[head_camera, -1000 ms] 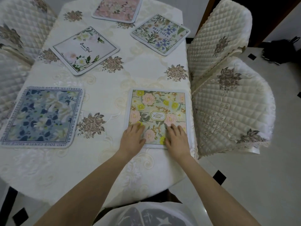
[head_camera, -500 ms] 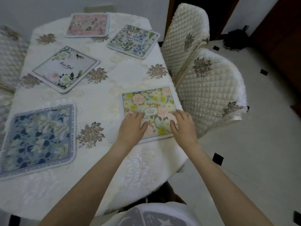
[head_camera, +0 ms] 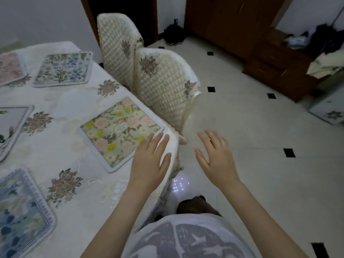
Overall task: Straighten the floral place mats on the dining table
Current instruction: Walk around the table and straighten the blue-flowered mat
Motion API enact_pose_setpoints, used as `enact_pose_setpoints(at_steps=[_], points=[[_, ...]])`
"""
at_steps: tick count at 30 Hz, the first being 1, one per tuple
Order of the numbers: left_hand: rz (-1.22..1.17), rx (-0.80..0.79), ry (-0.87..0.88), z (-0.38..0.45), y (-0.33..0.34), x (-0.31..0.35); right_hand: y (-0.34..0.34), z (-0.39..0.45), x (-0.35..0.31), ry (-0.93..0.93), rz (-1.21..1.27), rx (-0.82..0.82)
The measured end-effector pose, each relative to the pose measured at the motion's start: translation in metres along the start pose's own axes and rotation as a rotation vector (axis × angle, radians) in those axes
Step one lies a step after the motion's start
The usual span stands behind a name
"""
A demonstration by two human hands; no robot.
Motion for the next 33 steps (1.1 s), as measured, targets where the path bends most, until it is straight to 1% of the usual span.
enact_pose_setpoints(at_steps=[3, 6, 9, 12, 17, 22, 26, 31, 33], points=[[-0.012, -0.131, 0.061, -0.002, 0.04, 0.029, 0.005, -0.033, 0.046, 0.111, -0.062, -0.07], [0.011, -0.248, 0.081, 0.004, 0.082, 0.05, 0.011, -0.057, 0.103, 0.227, -0.047, -0.135], [-0.002, -0.34, 0.091, 0.024, 0.125, 0.07, 0.007, -0.07, 0.164, 0.337, -0.001, -0.152], [0.003, -0.392, 0.114, 0.062, 0.161, 0.104, -0.01, -0.061, 0.227, 0.397, 0.019, -0.136], [0.008, -0.36, 0.196, 0.144, 0.186, 0.175, -0.055, -0.008, 0.304, 0.425, 0.018, -0.087], [-0.004, -0.289, 0.172, 0.235, 0.194, 0.214, -0.095, 0.074, 0.344, 0.339, 0.03, -0.014], [0.0, -0.265, 0.146, 0.292, 0.202, 0.212, -0.095, 0.136, 0.364, 0.296, 0.043, -0.01], [0.019, -0.281, 0.086, 0.349, 0.228, 0.179, -0.059, 0.207, 0.379, 0.274, 0.035, -0.102], [0.024, -0.259, 0.078, 0.382, 0.236, 0.161, -0.046, 0.247, 0.384, 0.259, 0.041, -0.103]])
Point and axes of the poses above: each hand's wrist, its own z-axis towards the middle knuckle, its own y-axis out of the palm, x = y × z, the point moved 10 cm from there along z, towards the middle knuckle, and after that the axes turned 3 degrees about y, right-handed, at the moved point
